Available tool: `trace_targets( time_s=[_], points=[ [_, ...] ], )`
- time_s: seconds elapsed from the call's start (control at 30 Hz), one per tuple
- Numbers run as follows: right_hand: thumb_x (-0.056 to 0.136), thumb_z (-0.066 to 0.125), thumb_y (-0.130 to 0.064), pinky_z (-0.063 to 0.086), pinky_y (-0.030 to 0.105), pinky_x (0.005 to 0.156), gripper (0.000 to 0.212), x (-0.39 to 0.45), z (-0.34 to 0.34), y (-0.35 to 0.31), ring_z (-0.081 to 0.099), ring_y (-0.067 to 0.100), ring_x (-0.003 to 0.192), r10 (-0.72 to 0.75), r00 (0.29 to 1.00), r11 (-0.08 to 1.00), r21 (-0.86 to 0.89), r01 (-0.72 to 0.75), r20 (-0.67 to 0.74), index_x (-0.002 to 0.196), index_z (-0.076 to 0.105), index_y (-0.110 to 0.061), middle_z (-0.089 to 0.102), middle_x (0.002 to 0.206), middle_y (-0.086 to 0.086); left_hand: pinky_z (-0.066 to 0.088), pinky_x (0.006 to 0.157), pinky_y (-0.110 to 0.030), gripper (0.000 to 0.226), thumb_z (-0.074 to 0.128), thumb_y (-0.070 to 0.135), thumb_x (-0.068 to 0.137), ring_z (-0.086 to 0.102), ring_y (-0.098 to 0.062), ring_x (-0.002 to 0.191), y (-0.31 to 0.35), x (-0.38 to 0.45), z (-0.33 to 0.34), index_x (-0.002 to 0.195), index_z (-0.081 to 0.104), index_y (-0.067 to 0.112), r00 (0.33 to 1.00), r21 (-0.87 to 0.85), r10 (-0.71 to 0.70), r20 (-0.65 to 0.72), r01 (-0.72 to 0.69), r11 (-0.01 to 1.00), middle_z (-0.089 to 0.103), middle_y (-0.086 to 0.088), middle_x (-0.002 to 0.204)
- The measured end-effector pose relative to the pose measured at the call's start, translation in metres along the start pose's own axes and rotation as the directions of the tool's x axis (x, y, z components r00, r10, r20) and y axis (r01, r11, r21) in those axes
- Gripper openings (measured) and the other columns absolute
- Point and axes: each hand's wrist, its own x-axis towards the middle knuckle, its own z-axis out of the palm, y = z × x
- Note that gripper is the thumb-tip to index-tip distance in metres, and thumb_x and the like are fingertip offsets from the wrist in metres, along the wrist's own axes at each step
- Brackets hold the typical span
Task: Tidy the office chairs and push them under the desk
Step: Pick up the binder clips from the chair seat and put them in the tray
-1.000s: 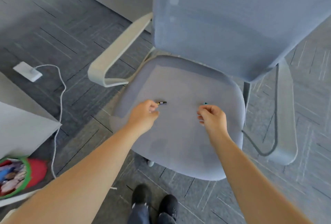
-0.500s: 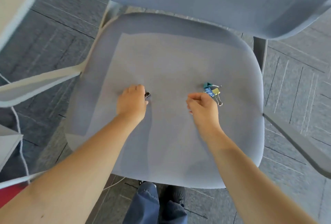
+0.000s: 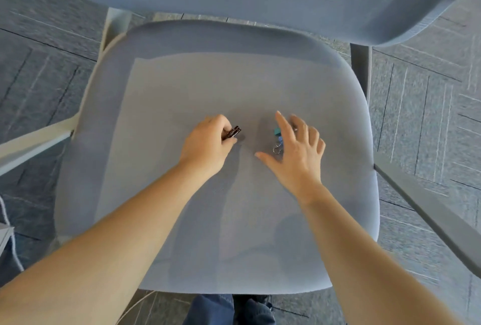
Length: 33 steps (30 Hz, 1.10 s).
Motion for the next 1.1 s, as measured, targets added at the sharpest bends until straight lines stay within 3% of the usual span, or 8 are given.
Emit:
trace_targets(
  time_s=[0.17,0.23,0.37,0.43,0.53,0.6,0.83,1.1],
  points=[
    [0.074,0.049,-0.031,0.051,0.028,0.057,0.025,0.01,0.021,0.0,0.063,0.029,0.064,-0.182,0.958,0.965,-0.225,0.132,-0.222,0.081,0.067,-0.015,0.07,0.083,0.009,0.037,0.072,-0.029,0.014,0.057,0.011,0.085,0.048,-0.02,0.081,-0.009,0.003,0.008,0.097,0.056,0.004,0.997,-0.014,0.06,-0.039,-0.06,0.998,0.051,-0.002,0.09],
    [0.067,0.06,-0.015,0.041,0.02,0.043,0.004,0.011,0.022,-0.002,0.056,0.023,0.045,-0.242,0.943,0.944,-0.281,0.173,-0.23,0.068,0.064,-0.013,0.064,0.065,0.005,0.035,0.07,-0.026,0.013,0.057,0.012,0.085,0.046,-0.017,0.079,-0.011,0.002,0.008,0.096,0.056,0.005,0.996,-0.018,0.062,-0.062,-0.063,0.998,0.05,0.001,0.089],
    [0.039,0.081,-0.004,0.006,0.01,0.038,0.03,0.008,0.02,-0.007,0.041,0.016,0.026,-0.203,0.969,0.932,-0.331,0.147,-0.14,0.058,0.061,-0.014,0.056,0.05,0.0,0.027,0.062,-0.02,0.015,0.057,0.013,0.085,0.045,-0.016,0.079,-0.011,-0.002,0.002,0.098,0.056,0.004,0.993,-0.038,0.06,-0.101,-0.064,0.997,0.049,0.002,0.09],
    [0.054,0.075,-0.001,-0.001,0.011,0.041,0.02,-0.002,0.009,-0.016,0.047,0.022,0.028,-0.155,0.974,0.96,-0.258,0.109,-0.164,0.068,0.062,-0.008,0.059,0.058,0.006,0.024,0.059,-0.019,0.017,0.058,0.012,0.085,0.045,-0.016,0.079,-0.009,-0.007,-0.007,0.099,0.056,0.003,0.989,-0.055,0.062,-0.131,-0.07,0.996,0.049,0.002,0.09],
    [0.092,0.041,-0.008,0.033,0.03,0.051,0.024,-0.01,-0.01,-0.032,0.061,0.04,0.074,-0.056,0.994,0.997,-0.051,0.052,-0.089,0.113,0.053,-0.005,0.058,0.11,0.013,0.023,0.057,-0.017,0.018,0.057,0.012,0.085,0.046,-0.016,0.077,-0.002,-0.02,-0.027,0.1,0.056,0.003,0.982,-0.102,0.025,-0.188,-0.044,0.994,0.049,0.002,0.091],
    [0.095,0.035,-0.013,0.036,0.033,0.064,0.029,-0.017,-0.032,-0.05,0.058,0.042,0.087,-0.065,0.997,0.997,0.036,0.067,-0.042,0.121,0.047,-0.008,0.052,0.123,0.012,0.024,0.057,-0.018,0.017,0.056,0.012,0.086,0.046,-0.016,0.077,0.005,-0.033,-0.045,0.1,0.056,0.003,0.973,-0.132,-0.006,-0.229,-0.026,0.991,0.05,0.002,0.092],
    [0.094,0.037,-0.017,0.043,0.04,0.079,0.026,-0.054,-0.125,-0.137,0.054,0.039,0.097,-0.247,0.964,0.941,0.215,0.263,-0.097,0.115,0.048,-0.006,0.055,0.12,0.013,0.023,0.057,-0.02,0.019,0.055,0.013,0.087,0.045,-0.018,0.076,0.023,-0.111,-0.139,0.1,0.057,0.001,0.898,-0.209,-0.098,-0.429,0.007,0.978,0.051,-0.001,0.089],
    [0.093,0.039,-0.016,0.037,0.036,0.072,0.023,-0.149,-0.188,-0.243,0.053,0.037,0.095,-0.597,0.795,0.756,0.256,0.602,-0.106,0.108,0.051,-0.004,0.057,0.111,0.016,0.027,0.063,-0.016,0.015,0.055,0.013,0.087,0.049,-0.017,0.081,0.02,-0.266,-0.24,0.099,0.059,0.005,0.695,-0.259,-0.23,-0.682,0.065,0.964,0.053,0.003,0.089]
  ],
)
